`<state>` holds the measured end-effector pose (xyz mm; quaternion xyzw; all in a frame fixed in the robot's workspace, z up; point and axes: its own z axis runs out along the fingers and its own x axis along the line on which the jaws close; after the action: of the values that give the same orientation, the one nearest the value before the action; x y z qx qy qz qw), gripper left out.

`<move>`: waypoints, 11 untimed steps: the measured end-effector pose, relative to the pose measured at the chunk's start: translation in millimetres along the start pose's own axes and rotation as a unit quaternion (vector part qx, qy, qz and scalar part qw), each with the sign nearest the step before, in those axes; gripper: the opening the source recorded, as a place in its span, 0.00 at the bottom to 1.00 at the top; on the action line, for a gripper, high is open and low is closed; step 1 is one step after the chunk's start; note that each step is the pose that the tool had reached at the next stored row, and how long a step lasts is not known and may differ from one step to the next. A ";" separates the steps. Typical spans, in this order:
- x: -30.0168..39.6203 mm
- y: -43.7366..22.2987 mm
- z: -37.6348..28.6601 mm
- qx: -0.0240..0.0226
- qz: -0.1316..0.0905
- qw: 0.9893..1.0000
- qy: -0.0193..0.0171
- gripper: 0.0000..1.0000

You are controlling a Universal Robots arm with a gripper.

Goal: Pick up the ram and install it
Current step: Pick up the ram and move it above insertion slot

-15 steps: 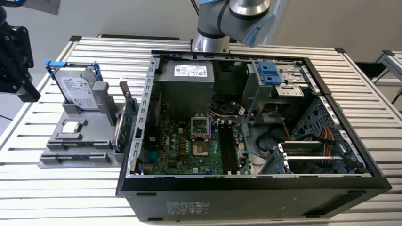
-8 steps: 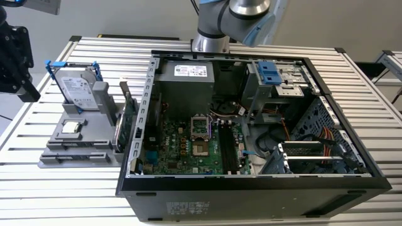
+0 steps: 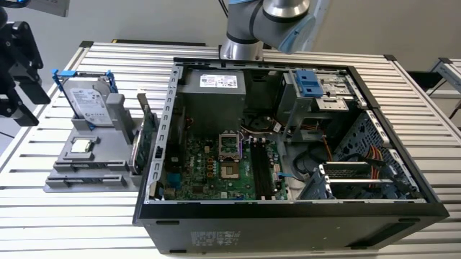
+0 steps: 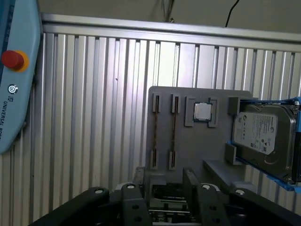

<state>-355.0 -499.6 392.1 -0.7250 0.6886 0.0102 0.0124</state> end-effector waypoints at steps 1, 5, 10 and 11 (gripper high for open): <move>0.0 0.0 0.0 0.000 0.000 1.000 0.000 1.00; 0.0 0.0 0.0 0.000 0.000 1.000 0.000 1.00; 0.0 0.1 0.7 -0.002 0.000 1.000 0.000 1.00; 0.0 0.0 1.0 -0.002 0.000 1.000 0.000 1.00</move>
<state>-355.1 -499.6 391.0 -0.7250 0.6885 0.0120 0.0107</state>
